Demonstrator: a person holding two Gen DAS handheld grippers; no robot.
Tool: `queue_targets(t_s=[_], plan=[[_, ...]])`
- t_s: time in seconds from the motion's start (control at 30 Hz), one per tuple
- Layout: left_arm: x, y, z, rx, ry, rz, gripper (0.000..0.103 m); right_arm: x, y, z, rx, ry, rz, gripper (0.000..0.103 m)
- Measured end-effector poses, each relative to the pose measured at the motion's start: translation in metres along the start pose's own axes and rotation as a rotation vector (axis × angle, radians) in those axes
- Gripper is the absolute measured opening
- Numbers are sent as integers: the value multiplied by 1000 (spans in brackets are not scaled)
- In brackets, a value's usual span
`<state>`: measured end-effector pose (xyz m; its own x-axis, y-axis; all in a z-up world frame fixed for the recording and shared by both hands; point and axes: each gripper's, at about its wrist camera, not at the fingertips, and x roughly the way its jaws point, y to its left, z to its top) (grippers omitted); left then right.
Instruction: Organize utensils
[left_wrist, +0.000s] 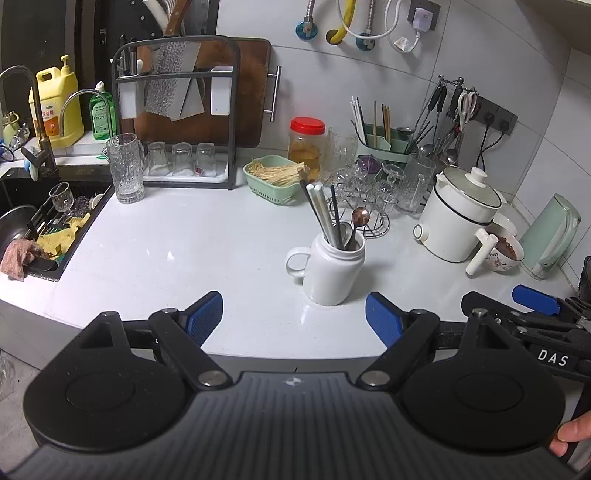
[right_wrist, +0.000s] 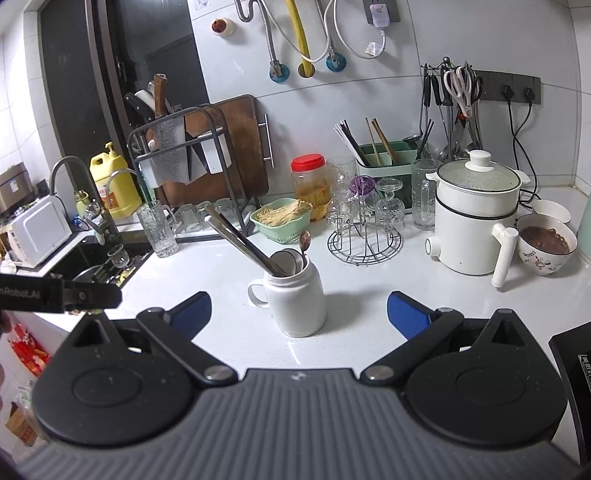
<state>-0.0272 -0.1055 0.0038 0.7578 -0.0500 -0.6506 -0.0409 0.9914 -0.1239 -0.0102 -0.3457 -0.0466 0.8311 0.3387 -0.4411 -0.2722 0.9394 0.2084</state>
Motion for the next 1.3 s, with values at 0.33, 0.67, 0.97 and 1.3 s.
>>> queue_targets(t_s=[0.33,0.67,0.97,1.3], plan=[[-8,8,-8,25,14,5,88,0,9,-4,13,-1,3,103],[-19,15,-12,13,-2,2,88,-3,23,-5,4,-6,19,103],[-22,14,-11,20,-12,-15,89,-8,26,-4,-8,-17,11,103],[-19,17,-10,16,-11,-25,89,-8,23,-5,-2,-21,-5,103]])
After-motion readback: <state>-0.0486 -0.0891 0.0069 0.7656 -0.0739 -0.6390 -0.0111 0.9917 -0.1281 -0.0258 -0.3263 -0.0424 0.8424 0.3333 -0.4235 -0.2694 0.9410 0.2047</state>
